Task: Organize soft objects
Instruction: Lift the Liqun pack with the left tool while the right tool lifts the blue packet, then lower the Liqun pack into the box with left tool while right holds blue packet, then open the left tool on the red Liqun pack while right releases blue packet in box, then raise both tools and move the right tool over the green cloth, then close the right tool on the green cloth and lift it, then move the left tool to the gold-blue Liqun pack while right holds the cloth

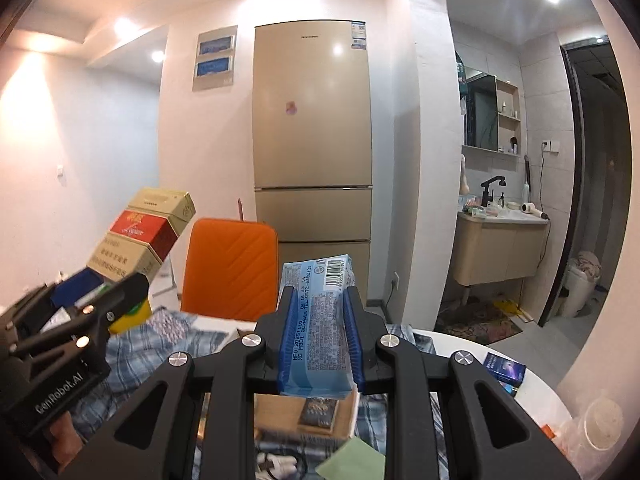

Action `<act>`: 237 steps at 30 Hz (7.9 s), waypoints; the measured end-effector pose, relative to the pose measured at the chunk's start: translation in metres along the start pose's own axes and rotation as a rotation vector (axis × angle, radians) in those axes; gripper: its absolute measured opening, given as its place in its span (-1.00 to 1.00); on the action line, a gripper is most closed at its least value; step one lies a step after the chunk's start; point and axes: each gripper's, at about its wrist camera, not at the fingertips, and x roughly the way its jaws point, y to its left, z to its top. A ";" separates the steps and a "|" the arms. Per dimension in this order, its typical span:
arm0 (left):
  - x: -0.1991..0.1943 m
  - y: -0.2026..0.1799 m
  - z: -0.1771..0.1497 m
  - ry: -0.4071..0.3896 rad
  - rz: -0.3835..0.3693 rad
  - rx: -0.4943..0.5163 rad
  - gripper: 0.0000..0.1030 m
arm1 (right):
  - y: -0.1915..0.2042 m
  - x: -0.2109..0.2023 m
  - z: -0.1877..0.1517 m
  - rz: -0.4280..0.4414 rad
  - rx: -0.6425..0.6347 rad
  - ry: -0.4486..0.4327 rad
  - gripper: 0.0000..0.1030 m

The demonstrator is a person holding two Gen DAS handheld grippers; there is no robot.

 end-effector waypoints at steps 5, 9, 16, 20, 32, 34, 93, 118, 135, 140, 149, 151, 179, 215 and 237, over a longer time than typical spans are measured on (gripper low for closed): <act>0.011 -0.002 0.005 -0.001 0.020 0.002 0.11 | -0.002 0.010 0.017 0.002 0.021 -0.025 -0.52; 0.024 0.000 0.000 0.024 0.026 -0.021 0.11 | -0.005 0.026 0.020 0.012 0.048 -0.021 -0.52; 0.051 0.010 -0.018 0.105 0.038 -0.037 0.11 | -0.011 0.064 -0.005 0.004 0.055 0.072 -0.52; 0.065 0.012 -0.027 0.158 0.040 -0.031 0.11 | -0.014 0.083 -0.017 -0.003 0.057 0.123 -0.52; 0.122 0.017 -0.072 0.506 0.039 -0.045 0.11 | -0.005 0.135 -0.054 0.010 0.031 0.267 -0.52; 0.132 0.020 -0.084 0.577 0.021 -0.076 0.11 | -0.001 0.146 -0.064 0.012 0.020 0.296 -0.52; 0.130 0.025 -0.083 0.578 0.080 -0.035 0.59 | -0.003 0.171 -0.096 0.033 0.014 0.399 0.06; 0.003 -0.017 -0.039 0.228 0.008 0.026 0.99 | -0.028 0.020 -0.052 0.015 -0.086 0.125 0.79; 0.008 -0.040 -0.102 0.459 -0.079 0.115 0.99 | -0.028 0.052 -0.112 0.287 -0.504 0.476 0.79; 0.026 -0.049 -0.122 0.577 -0.137 0.160 0.99 | -0.029 0.080 -0.142 0.361 -0.639 0.649 0.79; 0.045 -0.052 -0.150 0.710 -0.159 0.170 0.99 | -0.024 0.115 -0.168 0.366 -0.753 0.776 0.79; 0.047 -0.051 -0.152 0.717 -0.161 0.167 0.99 | -0.024 0.120 -0.170 0.384 -0.733 0.790 0.79; 0.063 -0.050 -0.157 0.743 -0.138 0.188 0.99 | -0.036 0.144 -0.171 0.324 -0.578 0.798 0.54; 0.056 -0.024 -0.125 0.584 -0.010 0.121 0.99 | -0.038 0.066 -0.086 0.035 -0.262 0.364 0.38; 0.102 -0.006 -0.165 0.747 -0.026 0.020 0.99 | -0.040 0.011 -0.114 -0.160 0.092 0.087 0.39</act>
